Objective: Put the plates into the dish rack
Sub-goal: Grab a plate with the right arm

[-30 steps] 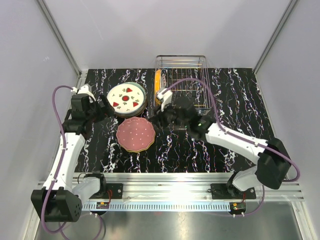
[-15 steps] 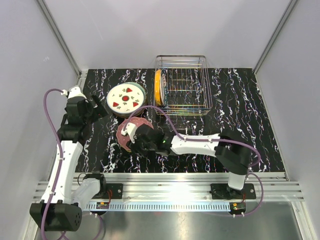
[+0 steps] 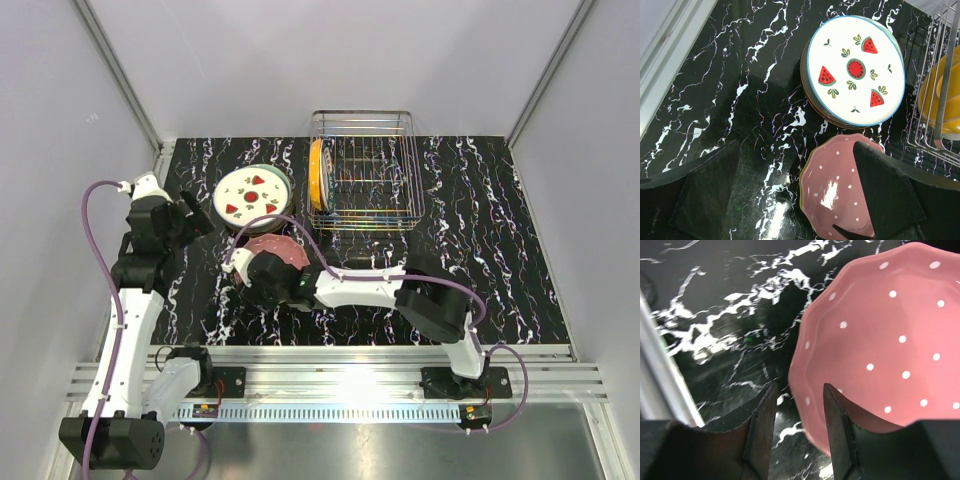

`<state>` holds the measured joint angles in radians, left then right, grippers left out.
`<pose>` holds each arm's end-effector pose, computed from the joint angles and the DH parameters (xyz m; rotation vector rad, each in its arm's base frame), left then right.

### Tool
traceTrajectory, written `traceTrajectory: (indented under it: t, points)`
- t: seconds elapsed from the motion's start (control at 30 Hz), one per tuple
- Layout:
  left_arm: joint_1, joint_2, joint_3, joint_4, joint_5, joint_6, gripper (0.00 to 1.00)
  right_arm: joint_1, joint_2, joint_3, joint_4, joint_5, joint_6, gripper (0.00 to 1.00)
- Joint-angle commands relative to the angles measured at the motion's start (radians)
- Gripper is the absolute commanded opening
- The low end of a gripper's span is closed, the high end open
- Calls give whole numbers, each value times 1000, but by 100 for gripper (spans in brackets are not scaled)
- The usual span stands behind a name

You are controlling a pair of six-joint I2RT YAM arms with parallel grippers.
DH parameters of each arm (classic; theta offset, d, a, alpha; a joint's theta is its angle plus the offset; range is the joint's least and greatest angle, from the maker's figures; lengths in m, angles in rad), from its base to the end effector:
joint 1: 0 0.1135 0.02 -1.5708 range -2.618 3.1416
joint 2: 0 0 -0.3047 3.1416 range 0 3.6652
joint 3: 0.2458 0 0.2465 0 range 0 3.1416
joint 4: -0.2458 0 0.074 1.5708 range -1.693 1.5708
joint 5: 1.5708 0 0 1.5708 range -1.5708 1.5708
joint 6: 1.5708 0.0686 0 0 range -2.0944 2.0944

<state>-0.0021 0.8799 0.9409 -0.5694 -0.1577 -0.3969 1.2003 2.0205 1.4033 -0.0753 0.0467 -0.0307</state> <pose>0.1847 0.0104 0.3538 -0.5004 2.0120 -0.0808 0.1811 0.4573 0.2074 -1.3220 1.9138 0.5578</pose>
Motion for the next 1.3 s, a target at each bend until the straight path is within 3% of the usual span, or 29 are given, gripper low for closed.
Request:
traceTrajectory:
  t: [0.0, 0.3, 0.7, 1.27]
  points:
    - [1, -5, 30, 26, 1, -7, 99, 18, 44, 68, -27, 74, -18, 49]
    - [1, -28, 27, 26, -9, -7, 99, 39, 84, 98, -38, 117, -29, 37]
    - [1, -35, 27, 28, -11, -7, 99, 68, 58, 109, -49, 163, -38, 4]
    - [1, -16, 13, 34, -8, -52, 99, 65, -149, -10, 134, 147, 81, 0]
